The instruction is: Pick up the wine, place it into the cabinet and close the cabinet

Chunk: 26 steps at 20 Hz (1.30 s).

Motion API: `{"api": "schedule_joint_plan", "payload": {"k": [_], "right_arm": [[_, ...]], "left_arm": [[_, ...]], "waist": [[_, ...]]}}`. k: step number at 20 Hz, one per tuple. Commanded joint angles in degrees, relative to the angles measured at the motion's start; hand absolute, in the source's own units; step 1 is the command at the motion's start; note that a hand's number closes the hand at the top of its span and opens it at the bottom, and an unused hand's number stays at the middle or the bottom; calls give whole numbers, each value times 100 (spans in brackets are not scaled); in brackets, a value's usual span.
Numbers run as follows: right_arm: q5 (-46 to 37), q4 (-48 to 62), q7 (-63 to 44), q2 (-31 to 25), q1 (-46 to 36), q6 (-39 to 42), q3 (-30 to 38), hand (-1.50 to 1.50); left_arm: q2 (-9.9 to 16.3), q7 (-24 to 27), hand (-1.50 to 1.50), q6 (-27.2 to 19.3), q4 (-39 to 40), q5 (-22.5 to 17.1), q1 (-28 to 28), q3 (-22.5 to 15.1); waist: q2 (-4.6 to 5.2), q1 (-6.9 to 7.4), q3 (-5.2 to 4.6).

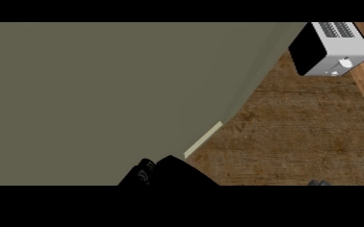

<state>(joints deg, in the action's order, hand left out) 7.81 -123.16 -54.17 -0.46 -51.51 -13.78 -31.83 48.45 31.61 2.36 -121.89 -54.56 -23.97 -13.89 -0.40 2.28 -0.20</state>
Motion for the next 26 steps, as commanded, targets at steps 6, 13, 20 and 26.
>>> {"api": "schedule_joint_plan", "payload": {"k": [6, 13, 20, 26], "right_arm": [[-245, 2675, 1128, 45, -1539, -1059, -207, 150], [527, 4681, 2117, 46, -2313, -1168, 418, 150], [673, 6500, 3359, 46, -2465, -941, 857, 150], [516, 7145, 4070, -289, -2030, -490, 981, 150]], "left_arm": [[390, -34, 150, 1255, 262, -678, -553, 943], [522, -261, 150, 1674, 547, -1113, -397, 1484], [664, -584, 150, 1723, 360, -1425, -520, 1934], [497, -522, 150, 1778, 472, -1316, -504, 1955]], "waist": [[38, 112, 2], [88, 135, 4], [95, 139, 15], [149, 100, 11]]}}
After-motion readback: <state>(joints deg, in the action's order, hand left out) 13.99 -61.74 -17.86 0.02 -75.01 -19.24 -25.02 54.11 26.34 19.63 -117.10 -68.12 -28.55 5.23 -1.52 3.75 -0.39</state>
